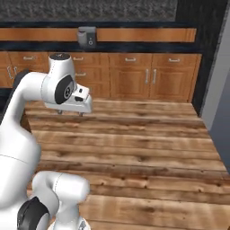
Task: Navigate to the stand mixer.
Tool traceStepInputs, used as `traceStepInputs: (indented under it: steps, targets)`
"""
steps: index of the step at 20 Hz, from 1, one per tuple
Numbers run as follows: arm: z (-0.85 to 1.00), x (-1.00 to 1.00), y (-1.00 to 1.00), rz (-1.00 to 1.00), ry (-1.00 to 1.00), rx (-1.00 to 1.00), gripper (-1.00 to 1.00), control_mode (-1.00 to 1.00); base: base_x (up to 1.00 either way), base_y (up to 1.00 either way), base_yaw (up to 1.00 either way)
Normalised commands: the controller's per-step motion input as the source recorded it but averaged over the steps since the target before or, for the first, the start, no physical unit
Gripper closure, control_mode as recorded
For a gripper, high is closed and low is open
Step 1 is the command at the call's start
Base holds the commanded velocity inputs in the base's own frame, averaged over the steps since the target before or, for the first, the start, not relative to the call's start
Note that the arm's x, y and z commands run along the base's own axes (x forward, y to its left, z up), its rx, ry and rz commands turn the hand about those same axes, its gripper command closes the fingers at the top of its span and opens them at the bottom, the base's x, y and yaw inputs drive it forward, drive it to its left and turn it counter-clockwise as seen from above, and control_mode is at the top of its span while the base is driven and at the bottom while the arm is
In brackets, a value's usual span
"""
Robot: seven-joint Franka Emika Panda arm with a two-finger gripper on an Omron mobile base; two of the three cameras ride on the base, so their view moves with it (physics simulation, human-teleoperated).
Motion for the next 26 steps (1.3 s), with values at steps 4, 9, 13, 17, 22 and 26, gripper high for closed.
traceStepInputs:
  steps: [4,9,13,17,22,26]
  targets:
    - [0.00,0.00,0.00,0.00,0.00,0.00,-1.00,1.00,1.00,-0.08,0.00]
    - [0.00,0.00,0.00,0.00,0.00,0.00,-1.00,1.00,1.00,0.17,0.01]
    - [0.00,0.00,0.00,0.00,0.00,0.00,-1.00,1.00,1.00,0.20,0.06]
    - [0.00,0.00,0.00,0.00,0.00,0.00,-1.00,1.00,1.00,0.03,0.09]
    - [0.00,0.00,0.00,0.00,0.00,0.00,-1.00,1.00,1.00,0.28,0.08]
    - [0.00,0.00,0.00,0.00,0.00,0.00,-1.00,1.00,1.00,0.44,0.10]
